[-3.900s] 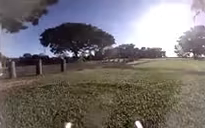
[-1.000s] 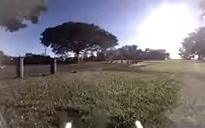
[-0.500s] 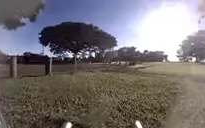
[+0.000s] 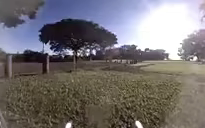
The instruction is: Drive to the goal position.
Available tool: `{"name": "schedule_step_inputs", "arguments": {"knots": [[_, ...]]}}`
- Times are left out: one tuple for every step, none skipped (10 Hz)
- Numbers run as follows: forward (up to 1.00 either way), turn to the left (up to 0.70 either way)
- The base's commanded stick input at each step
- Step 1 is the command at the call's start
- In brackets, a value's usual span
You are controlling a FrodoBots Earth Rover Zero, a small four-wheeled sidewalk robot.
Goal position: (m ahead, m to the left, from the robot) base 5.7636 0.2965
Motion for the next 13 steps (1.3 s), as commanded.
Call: {"name": "schedule_step_inputs", "arguments": {"knots": [[-0.38, 0.00], [-0.04, 0.00], [0.00, 0.00], [0.00, 0.00], [0.00, 0.00], [0.00, 0.00], [0.00, 0.00], [0.00, 0.00], [0.00, 0.00], [0.00, 0.00], [0.00, 0.00], [-0.45, 0.00], [-0.45, 0.00]]}}
